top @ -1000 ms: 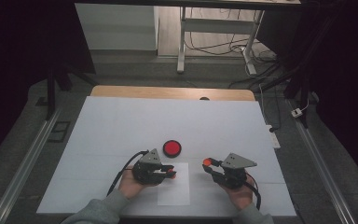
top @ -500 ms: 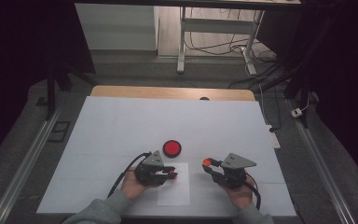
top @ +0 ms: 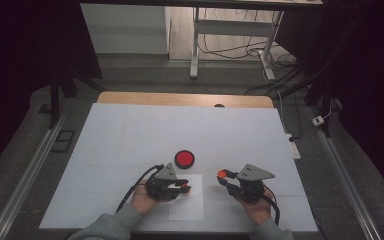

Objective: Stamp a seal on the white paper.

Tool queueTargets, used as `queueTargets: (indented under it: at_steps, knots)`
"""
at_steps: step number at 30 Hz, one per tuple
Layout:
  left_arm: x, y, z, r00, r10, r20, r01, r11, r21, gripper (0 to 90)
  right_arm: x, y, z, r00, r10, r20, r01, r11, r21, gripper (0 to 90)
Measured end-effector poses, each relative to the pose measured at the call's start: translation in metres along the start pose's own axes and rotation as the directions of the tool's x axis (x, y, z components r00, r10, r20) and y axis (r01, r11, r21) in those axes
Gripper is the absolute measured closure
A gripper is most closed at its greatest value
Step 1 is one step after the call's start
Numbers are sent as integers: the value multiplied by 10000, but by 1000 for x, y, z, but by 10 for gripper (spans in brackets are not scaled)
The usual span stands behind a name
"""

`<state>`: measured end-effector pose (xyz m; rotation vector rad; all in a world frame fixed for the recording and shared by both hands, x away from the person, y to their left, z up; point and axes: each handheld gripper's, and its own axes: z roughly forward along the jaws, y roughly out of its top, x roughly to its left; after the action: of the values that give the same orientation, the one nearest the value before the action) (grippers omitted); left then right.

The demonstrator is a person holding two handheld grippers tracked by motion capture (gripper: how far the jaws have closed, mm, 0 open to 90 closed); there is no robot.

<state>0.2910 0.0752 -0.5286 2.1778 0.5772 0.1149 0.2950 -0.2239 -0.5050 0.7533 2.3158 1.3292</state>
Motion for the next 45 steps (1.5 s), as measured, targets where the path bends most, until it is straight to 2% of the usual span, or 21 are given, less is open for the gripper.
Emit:
queueTargets:
  at_steps: [12,15,23,27,32,45]
  knots:
    - [-5,-1,4,9986,444,-273,-437,9986,284,720,0,0,0,10000,51,-21,-51,10000,-47,646]
    - [-8,-1,5,9964,741,-400,-728,9968,341,723,0,0,0,10000,37,-20,-37,10000,-44,646]
    - [-10,-4,6,9966,590,-574,-575,9980,264,726,1,0,0,10000,-3,-19,3,10000,-2,646]
    - [-8,-4,6,9981,432,-437,-422,9988,239,726,1,0,0,10000,-13,-6,13,10000,13,646]
    - [-9,-3,7,9973,505,-533,-489,9983,318,726,0,-1,0,10000,-23,4,23,10000,5,646]
    - [-9,-4,7,9977,482,-469,-468,9984,311,726,1,-1,0,10000,-26,34,26,10000,63,646]
